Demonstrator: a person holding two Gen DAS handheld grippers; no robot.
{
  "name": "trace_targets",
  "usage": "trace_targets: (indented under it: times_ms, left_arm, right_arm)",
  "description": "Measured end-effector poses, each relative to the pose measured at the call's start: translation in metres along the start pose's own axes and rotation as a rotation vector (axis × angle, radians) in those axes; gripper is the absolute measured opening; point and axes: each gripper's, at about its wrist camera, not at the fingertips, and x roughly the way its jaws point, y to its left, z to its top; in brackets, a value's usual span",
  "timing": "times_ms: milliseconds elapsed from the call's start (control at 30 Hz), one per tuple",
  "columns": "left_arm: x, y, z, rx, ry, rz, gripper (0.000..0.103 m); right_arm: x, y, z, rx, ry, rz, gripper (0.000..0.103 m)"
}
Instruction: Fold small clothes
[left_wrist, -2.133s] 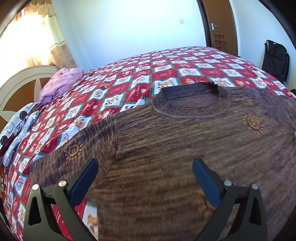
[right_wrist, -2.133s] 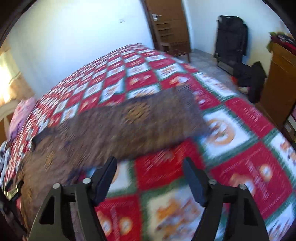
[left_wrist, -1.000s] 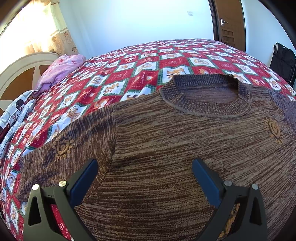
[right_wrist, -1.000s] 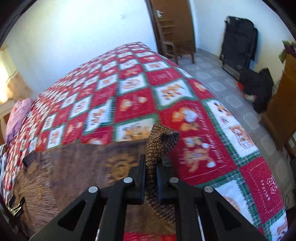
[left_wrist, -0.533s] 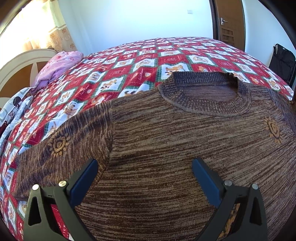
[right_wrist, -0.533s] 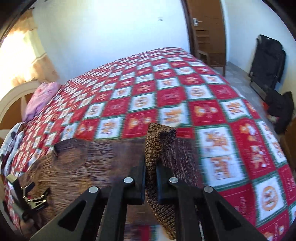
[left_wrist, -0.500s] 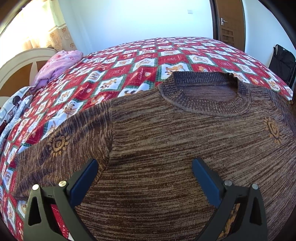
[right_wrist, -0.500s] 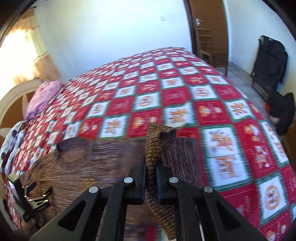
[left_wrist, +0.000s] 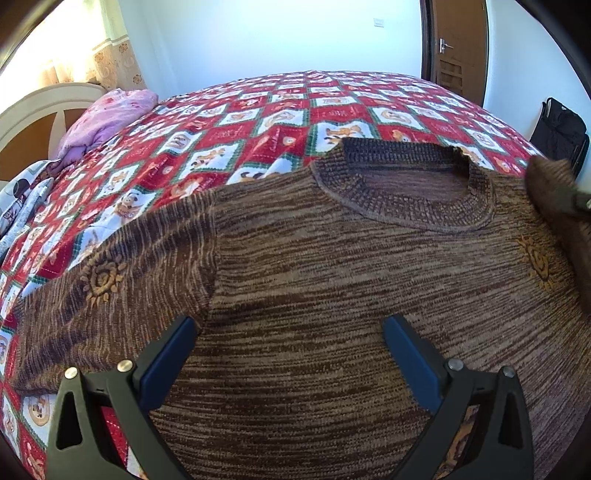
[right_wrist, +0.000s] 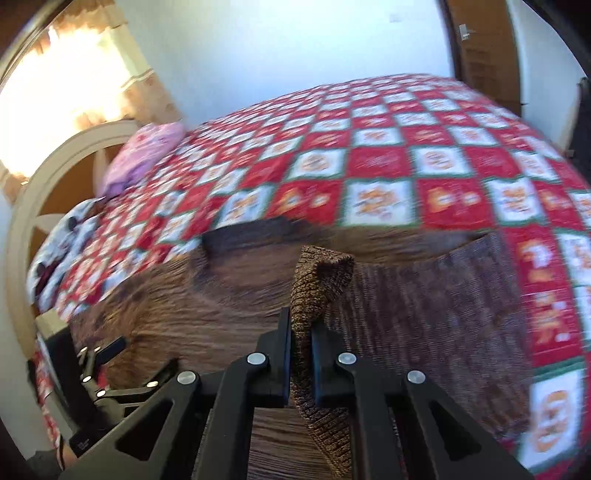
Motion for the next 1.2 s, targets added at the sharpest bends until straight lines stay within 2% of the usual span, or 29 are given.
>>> trace_targets:
  times_ms: [67,133,200,267,367,500,567,633,700,767,833,900,967,1000,1133,1200]
  left_arm:
    - [-0.001,-0.001,0.0,0.004,-0.002,-0.01,0.103]
    - [-0.003,0.0,0.0,0.003,-0.006,-0.035,0.103]
    - [-0.005,0.002,-0.001,0.009,0.003,-0.085,0.103]
    - [-0.009,0.002,-0.001,0.015,0.013,-0.107,0.103]
    - [-0.024,-0.003,-0.003,0.02,0.018,-0.159,0.103]
    - [-0.044,-0.026,0.005,0.031,0.025,-0.274,0.103]
    - [-0.05,-0.046,0.01,0.056,0.031,-0.309,0.101]
    - [-0.051,-0.065,0.013,0.09,0.042,-0.329,0.095]
    - [-0.044,-0.085,0.017,0.104,0.08,-0.334,0.094]
    - [-0.033,-0.097,0.018,0.104,0.112,-0.335,0.086]
    - [-0.018,-0.109,0.018,0.109,0.164,-0.324,0.067]
    - [-0.016,-0.114,0.016,0.108,0.15,-0.314,0.065]
    - [-0.021,-0.119,0.016,0.119,0.118,-0.333,0.029]
    - [-0.024,-0.122,0.017,0.131,0.115,-0.368,0.011]
    - [-0.043,-0.123,0.021,0.176,0.04,-0.366,0.009]
    - [-0.047,-0.115,0.025,0.158,0.026,-0.376,0.009]
  right_arm:
    - [0.009,0.005,-0.006,0.003,0.043,0.032,0.02]
    - [0.007,0.008,-0.013,0.002,0.065,0.084,0.078]
    - [-0.01,0.005,-0.021,-0.022,0.04,0.113,0.079]
    - [-0.029,-0.004,-0.027,-0.038,0.015,0.087,0.079]
    - [-0.063,-0.039,-0.035,-0.01,-0.052,0.019,0.079]
    - [-0.097,-0.089,-0.047,0.05,-0.163,-0.14,0.079]
    - [-0.11,-0.11,-0.056,0.079,-0.204,-0.211,0.079]
    - [-0.115,-0.123,-0.063,0.086,-0.226,-0.246,0.079]
    - [-0.117,-0.13,-0.07,0.085,-0.243,-0.256,0.079]
    - [-0.117,-0.132,-0.076,0.076,-0.265,-0.257,0.079]
    - [-0.118,-0.136,-0.082,0.066,-0.284,-0.258,0.079]
    - [-0.116,-0.139,-0.086,0.067,-0.285,-0.239,0.079]
    - [-0.119,-0.143,-0.088,0.084,-0.298,-0.215,0.079]
    - [-0.121,-0.147,-0.089,0.102,-0.31,-0.198,0.079]
    - [-0.123,-0.156,-0.092,0.158,-0.317,-0.174,0.079]
    - [-0.122,-0.156,-0.092,0.161,-0.313,-0.177,0.079]
